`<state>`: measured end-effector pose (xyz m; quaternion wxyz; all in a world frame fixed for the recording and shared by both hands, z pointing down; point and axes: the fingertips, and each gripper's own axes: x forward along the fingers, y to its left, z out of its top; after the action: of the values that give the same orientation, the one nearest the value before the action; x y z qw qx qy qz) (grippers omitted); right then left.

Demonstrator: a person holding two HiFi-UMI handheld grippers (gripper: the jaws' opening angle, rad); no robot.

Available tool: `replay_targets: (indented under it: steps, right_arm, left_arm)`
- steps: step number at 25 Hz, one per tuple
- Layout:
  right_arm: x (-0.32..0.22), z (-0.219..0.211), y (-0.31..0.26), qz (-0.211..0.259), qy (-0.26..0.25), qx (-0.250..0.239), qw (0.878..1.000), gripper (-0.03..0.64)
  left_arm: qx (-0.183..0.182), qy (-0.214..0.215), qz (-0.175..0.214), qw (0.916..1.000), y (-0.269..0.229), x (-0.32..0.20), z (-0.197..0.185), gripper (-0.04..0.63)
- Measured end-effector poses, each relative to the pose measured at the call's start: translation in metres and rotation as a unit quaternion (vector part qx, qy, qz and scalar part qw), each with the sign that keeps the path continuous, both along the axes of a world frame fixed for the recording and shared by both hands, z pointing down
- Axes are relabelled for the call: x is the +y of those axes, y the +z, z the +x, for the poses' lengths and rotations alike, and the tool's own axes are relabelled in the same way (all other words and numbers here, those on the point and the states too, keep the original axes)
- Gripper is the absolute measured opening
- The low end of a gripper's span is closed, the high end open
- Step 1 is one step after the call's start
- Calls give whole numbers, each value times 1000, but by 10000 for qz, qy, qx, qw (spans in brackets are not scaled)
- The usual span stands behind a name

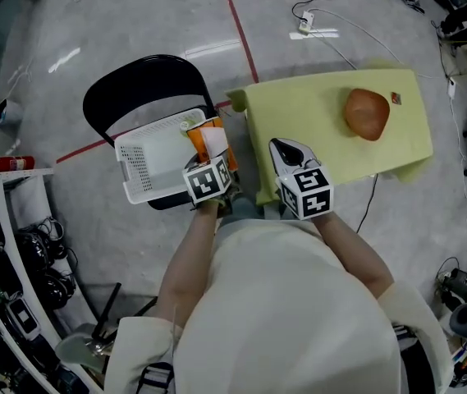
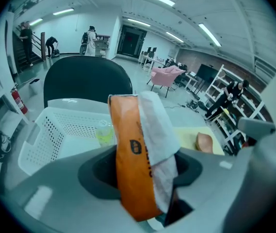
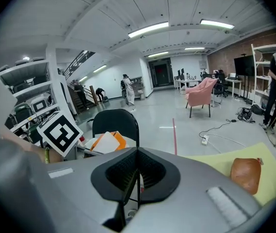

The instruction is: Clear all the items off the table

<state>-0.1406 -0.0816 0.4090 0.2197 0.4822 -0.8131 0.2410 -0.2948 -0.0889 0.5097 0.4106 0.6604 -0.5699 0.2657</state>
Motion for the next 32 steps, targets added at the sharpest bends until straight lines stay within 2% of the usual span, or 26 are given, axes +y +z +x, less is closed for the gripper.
replay_targets:
  steps: [6,12,22,32]
  right_arm:
    - [-4,-41,6,-55,-292,3,9996,-2]
    - [-8,-68,13,-145,-465,24,9988,-2]
    - [-5,-100,26,-373,-570,76,9977,-2]
    - [-1,-100,45,-614,-479,132,9969,-2]
  left_arm:
    - [-53,-254,-98,9996,7,5,-46,255]
    - [-78,-329,-248,9991,19,11,-71,255]
    - [-151,-133,-501,9985,38,20,-94,256]
    - [-182,56,-783,9967,68,20,-87,259]
